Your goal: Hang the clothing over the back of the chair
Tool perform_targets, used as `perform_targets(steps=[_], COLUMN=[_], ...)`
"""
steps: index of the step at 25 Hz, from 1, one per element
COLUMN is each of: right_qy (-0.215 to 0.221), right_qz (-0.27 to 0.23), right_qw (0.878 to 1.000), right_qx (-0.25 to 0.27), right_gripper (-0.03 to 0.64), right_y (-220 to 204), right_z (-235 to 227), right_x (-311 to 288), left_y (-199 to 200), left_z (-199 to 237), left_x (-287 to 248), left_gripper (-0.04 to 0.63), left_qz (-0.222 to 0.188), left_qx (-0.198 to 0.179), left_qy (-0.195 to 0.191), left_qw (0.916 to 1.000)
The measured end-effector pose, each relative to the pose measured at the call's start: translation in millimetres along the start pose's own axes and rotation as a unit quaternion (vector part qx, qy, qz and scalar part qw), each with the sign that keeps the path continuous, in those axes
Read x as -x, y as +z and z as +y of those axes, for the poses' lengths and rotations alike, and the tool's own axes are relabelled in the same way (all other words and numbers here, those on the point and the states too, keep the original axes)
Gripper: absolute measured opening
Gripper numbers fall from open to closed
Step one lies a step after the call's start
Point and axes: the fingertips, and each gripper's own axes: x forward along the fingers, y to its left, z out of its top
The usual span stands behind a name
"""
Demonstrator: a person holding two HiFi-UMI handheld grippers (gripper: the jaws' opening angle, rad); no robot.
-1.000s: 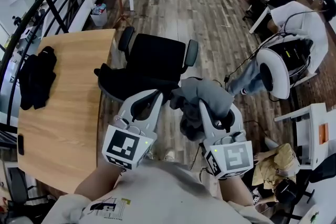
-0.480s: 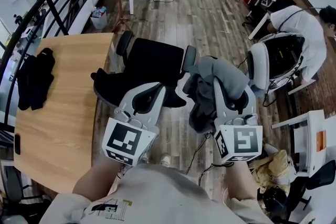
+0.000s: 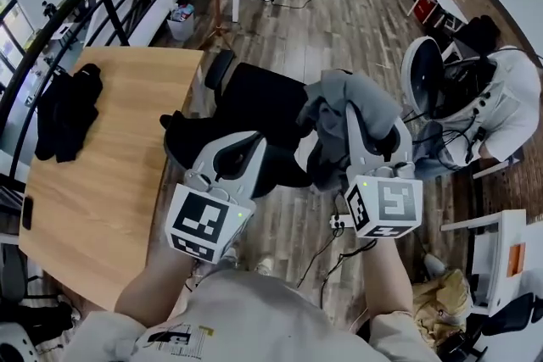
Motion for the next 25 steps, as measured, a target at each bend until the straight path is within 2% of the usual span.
perform_targets(steps=[5, 12, 19, 25], right_qy=[0.042, 0.099, 0.14, 0.174], right_qz=[0.021, 0.045, 0.033, -0.015], right_qw=[0.997, 0.992, 0.987, 0.982], right_qx=[-0.054, -0.063, -0.068, -0.072], right_gripper=[0.153, 0.155, 0.156, 0.156], right_y=[-32.6, -58.6, -40.6, -0.5], right_z=[25.8, 88.0, 143.2, 183.7], right_x=[-33.9, -67.7, -92.9, -113.3], left_y=[-19.1, -36.4, -38.8, -38.6], left_z=[19.6, 50.6, 82.1, 107.6], left_x=[2.4, 20.9, 60.1, 98.9], left_gripper=[0.003, 0.003, 0.003, 0.003], left_qz=[0.018, 0.032, 0.03, 0.025], left_qx=[0.013, 0.017, 0.025, 0.029], left_qy=[0.02, 0.058, 0.101, 0.14], left_qw=[0.9995, 0.9977, 0.9942, 0.9895])
